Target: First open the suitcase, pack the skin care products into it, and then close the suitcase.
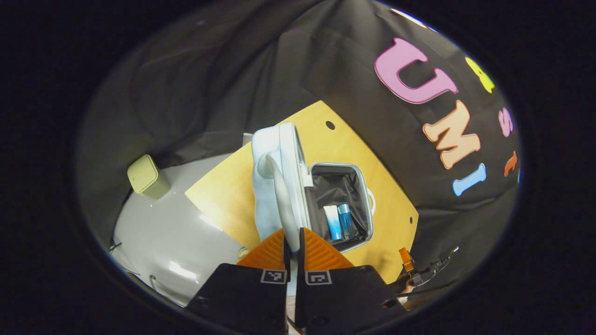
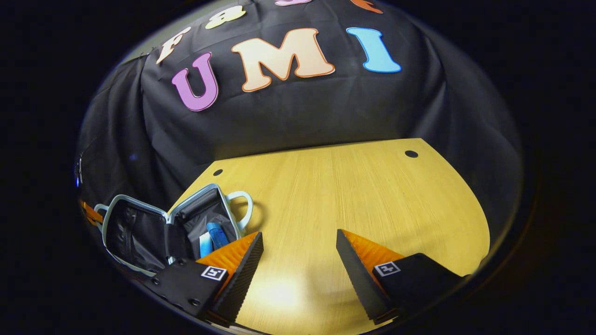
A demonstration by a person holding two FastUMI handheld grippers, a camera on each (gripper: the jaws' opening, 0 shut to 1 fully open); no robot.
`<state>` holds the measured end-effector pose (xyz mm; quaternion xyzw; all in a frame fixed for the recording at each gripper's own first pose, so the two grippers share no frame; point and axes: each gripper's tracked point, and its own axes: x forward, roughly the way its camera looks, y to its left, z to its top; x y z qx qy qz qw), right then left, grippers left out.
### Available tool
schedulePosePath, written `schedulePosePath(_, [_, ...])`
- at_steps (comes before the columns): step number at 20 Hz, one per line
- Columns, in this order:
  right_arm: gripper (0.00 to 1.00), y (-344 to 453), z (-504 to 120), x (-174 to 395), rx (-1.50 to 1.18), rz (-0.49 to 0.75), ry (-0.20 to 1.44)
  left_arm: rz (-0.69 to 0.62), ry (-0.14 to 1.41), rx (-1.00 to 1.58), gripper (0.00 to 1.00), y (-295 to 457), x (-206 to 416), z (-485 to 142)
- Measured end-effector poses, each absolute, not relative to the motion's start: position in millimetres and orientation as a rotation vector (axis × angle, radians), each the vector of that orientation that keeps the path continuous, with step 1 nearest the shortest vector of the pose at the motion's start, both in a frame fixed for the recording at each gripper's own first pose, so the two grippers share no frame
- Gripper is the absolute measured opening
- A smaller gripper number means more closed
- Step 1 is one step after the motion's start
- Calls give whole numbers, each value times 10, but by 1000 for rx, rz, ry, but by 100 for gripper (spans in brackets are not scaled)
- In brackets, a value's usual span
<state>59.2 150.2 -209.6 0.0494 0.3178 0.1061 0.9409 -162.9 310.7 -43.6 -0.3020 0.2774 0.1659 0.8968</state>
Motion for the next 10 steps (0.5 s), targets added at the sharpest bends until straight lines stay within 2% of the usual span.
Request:
schedulePosePath(6, [99, 1207, -1996, 579, 106, 191, 624, 304, 682, -445, 0, 2696, -1374, -195])
schedulePosePath(7, [95, 1155, -1991, 570, 108, 186, 620, 294, 701, -415, 0, 2615, -1314, -166])
schedulePosePath(8, [99, 1106, -1992, 547, 111, 181, 617, 277, 713, -389, 1, 2528, -1232, -116])
schedulePosePath(10, [99, 985, -2020, 502, 121, 168, 619, 244, 718, -362, 1, 2371, -1053, -7])
